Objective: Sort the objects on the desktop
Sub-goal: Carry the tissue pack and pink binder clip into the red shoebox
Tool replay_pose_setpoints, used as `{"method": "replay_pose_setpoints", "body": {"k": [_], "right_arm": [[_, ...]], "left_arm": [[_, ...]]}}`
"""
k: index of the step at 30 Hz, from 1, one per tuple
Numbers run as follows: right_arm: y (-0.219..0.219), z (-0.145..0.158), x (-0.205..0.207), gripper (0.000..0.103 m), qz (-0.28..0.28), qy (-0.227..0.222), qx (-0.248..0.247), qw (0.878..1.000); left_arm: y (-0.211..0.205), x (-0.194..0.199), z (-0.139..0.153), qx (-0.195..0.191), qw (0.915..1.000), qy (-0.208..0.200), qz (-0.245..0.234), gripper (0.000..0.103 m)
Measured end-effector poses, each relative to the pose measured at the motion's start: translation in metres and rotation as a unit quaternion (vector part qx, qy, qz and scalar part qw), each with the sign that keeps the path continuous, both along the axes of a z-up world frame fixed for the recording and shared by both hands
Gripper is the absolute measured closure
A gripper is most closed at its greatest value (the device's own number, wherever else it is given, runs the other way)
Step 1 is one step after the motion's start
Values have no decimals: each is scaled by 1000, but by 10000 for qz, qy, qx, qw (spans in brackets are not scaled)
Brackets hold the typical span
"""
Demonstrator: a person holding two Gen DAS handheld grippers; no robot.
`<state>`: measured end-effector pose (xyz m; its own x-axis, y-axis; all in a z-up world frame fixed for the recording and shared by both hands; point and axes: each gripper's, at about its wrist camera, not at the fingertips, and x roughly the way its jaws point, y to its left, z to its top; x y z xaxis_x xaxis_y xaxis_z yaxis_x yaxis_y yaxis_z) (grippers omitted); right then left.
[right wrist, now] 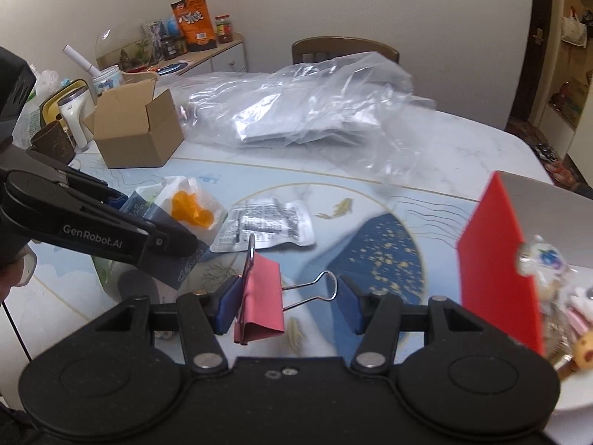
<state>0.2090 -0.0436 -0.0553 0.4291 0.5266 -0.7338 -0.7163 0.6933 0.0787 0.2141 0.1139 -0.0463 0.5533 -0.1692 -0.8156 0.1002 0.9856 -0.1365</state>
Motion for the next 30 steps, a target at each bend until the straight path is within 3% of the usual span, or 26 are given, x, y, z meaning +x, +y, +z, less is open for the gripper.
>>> {"method": "replay_pose_setpoints", "body": {"k": [17, 30], "right_arm": [[-87, 45, 1, 48, -431, -376, 129, 9983], [-163, 61, 33, 48, -770, -639, 184, 9948]], "left_arm": [[-94, 6, 40, -47, 9964, -435, -729, 61], [-173, 29, 60, 13, 9914, -711, -1101, 61]]}}
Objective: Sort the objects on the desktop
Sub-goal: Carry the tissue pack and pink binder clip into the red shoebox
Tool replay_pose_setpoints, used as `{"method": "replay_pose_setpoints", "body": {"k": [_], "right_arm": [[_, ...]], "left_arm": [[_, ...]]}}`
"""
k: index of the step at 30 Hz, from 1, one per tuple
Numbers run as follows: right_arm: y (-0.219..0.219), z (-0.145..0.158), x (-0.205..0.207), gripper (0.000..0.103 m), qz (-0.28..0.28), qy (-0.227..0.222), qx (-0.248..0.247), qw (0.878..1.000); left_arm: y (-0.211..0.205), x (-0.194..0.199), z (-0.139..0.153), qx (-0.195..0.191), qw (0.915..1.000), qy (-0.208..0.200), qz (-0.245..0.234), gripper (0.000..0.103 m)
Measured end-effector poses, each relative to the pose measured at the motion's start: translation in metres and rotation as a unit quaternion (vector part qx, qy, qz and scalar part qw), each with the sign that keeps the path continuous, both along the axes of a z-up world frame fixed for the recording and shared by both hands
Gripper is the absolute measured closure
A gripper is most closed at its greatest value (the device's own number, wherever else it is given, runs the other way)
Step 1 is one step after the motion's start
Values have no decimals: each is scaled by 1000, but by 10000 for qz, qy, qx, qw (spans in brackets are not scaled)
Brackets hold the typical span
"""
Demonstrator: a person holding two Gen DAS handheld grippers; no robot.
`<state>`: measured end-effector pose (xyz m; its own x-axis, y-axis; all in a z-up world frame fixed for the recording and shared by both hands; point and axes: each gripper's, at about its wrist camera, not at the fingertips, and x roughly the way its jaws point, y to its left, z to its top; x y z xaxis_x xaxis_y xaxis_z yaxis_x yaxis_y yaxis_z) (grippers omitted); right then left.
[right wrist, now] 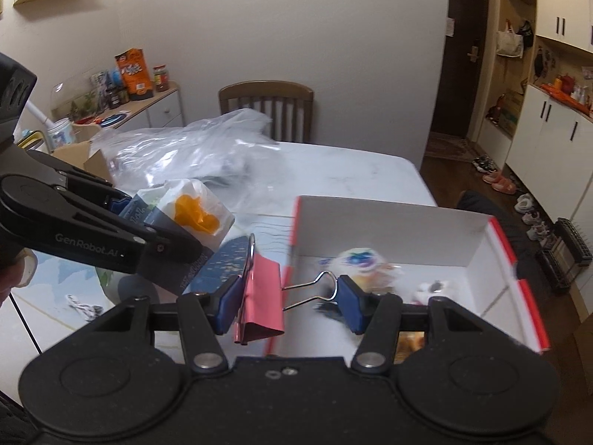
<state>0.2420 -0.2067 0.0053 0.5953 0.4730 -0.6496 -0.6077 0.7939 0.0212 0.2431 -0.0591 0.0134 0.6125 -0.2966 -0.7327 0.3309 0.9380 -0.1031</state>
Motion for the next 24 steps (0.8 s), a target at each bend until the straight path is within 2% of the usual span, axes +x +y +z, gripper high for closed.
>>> {"method": "replay_pose_setpoints", "body": {"k": [14, 24], "right_arm": [[-70, -7, 47, 48, -384, -62, -71, 9992], [-94, -24, 88, 48, -522, 120, -162, 9984]], "left_arm": [[-83, 34, -8, 163, 9992, 68, -370, 61], [-121, 62, -22, 432, 9977, 193, -478, 61]]}}
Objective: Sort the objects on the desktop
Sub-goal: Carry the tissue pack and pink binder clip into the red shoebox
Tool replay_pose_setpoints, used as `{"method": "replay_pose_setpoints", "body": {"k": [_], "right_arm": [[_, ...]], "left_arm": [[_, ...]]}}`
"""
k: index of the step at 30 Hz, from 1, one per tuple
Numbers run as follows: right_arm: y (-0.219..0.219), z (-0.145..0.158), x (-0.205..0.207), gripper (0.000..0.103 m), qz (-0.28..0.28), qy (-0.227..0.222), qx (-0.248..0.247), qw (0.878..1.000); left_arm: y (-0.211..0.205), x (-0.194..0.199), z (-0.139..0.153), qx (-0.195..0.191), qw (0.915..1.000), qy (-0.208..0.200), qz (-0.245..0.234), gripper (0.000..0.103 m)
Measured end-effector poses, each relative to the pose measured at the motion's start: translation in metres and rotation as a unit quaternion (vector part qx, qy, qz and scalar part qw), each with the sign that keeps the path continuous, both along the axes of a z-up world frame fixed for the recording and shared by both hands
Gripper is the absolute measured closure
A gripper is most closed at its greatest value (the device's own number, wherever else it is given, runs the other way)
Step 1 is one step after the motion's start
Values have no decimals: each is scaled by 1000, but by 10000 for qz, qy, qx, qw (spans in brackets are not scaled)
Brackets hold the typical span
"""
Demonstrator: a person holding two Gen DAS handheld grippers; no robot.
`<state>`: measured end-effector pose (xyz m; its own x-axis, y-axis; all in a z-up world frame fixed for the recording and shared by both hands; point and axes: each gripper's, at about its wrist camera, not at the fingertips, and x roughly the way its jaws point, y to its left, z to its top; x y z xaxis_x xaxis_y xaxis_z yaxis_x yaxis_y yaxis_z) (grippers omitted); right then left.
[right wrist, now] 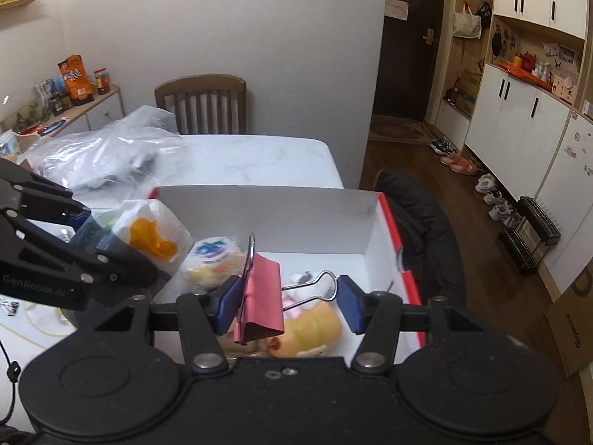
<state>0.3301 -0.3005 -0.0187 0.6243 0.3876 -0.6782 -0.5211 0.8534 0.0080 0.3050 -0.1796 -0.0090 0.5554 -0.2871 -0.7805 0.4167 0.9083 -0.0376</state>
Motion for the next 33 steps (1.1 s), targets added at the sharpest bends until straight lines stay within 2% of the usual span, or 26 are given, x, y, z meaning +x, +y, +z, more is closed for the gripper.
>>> {"method": "replay_pose_setpoints", "body": {"k": [15, 24, 33], "right_arm": [[10, -42, 58, 48, 42, 593, -251, 9979], [23, -59, 68, 48, 293, 772, -517, 9952], [29, -68, 68, 48, 516, 971, -742, 9912]], "left_arm": [[-27, 37, -38, 351, 9988, 352, -9, 61], [-34, 44, -55, 539, 9971, 532, -94, 61], [-28, 45, -70, 483, 9952, 853, -67, 60]]}}
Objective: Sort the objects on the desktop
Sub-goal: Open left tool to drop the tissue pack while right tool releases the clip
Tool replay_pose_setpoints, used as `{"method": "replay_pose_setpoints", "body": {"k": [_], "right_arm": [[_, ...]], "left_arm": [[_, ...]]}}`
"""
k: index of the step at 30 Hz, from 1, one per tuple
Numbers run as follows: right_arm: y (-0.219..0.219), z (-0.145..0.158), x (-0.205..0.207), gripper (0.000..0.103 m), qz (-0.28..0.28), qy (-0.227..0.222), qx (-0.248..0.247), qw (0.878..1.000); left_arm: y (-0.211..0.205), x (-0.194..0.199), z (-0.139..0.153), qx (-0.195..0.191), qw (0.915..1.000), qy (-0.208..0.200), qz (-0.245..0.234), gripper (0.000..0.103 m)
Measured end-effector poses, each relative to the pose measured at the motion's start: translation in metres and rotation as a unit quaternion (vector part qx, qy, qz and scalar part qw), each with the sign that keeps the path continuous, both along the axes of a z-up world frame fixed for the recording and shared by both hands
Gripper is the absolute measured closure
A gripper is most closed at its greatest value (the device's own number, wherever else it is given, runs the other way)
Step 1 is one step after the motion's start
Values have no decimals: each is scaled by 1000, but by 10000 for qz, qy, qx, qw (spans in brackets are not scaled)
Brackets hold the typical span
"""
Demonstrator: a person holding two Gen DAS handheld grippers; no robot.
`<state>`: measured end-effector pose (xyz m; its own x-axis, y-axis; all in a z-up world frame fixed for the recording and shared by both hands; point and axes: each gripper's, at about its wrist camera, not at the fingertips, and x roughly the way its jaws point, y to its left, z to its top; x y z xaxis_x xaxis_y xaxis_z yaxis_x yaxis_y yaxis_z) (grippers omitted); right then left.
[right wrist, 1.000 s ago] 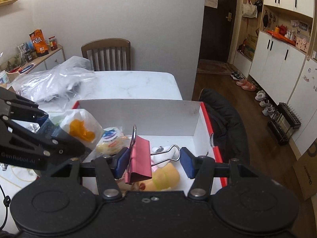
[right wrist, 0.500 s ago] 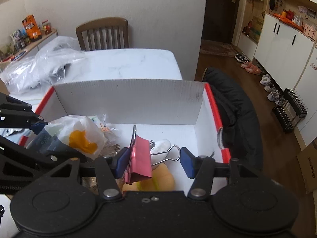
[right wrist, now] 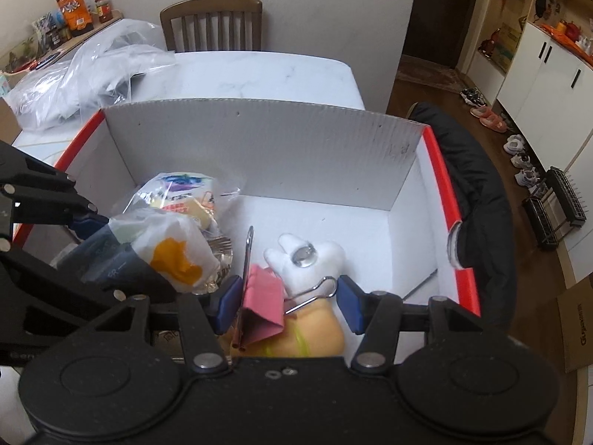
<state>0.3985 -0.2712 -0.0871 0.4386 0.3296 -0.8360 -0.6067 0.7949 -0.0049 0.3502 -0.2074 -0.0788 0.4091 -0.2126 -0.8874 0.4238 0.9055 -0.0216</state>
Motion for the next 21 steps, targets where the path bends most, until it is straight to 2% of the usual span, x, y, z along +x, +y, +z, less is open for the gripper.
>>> {"method": "replay_pose_setpoints", "body": {"k": [5, 8, 11, 21], "right_arm": [[1, -1, 1, 48, -4, 30, 0, 10000], [-1, 0, 1, 47, -2, 51, 26, 10000], [-5, 3, 0, 39, -37, 62, 137, 9999], [-16, 25, -11, 38, -27, -105, 409, 9991]], "left_arm": [[2, 0, 0, -62, 10000, 17, 31, 57], [1, 1, 0, -100, 9999, -21, 53, 48], [3, -1, 1, -182, 9998, -27, 102, 40], [16, -18, 17, -392, 9986, -228, 273, 36]]}}
